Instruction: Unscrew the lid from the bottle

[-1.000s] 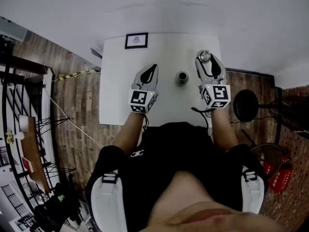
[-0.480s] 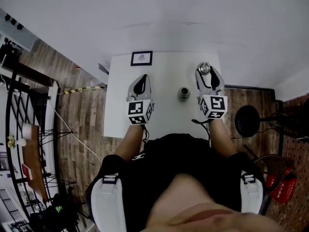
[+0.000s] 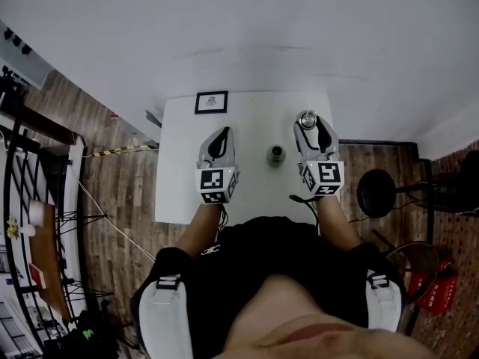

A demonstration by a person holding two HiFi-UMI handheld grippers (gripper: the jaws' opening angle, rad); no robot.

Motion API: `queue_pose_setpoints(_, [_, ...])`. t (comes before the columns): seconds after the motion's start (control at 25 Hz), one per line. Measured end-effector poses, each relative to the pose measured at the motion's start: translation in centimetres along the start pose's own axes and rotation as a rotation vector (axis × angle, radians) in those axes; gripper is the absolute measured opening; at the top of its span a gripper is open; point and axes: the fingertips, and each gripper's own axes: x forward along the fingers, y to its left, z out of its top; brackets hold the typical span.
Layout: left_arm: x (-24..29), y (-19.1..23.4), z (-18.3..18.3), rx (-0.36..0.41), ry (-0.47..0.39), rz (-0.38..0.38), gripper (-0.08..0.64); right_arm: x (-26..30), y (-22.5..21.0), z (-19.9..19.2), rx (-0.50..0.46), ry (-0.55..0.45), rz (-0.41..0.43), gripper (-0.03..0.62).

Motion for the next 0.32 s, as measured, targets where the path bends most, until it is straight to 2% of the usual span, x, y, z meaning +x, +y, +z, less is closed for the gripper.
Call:
queue_pose_setpoints(0.12, [0.8,-0.4,-0.6,-0.001,0.005,-0.002,0.054,0.4,-0.5,-0.9,0.006,0.009,0.006,0.239])
queue_pose_setpoints(0.32, [0.0,-1.5,0.7,-0.006,-0.001,-0.009,0.054,-0.8,-0.5,0.9,-0.002,0.003,0.008,0.239])
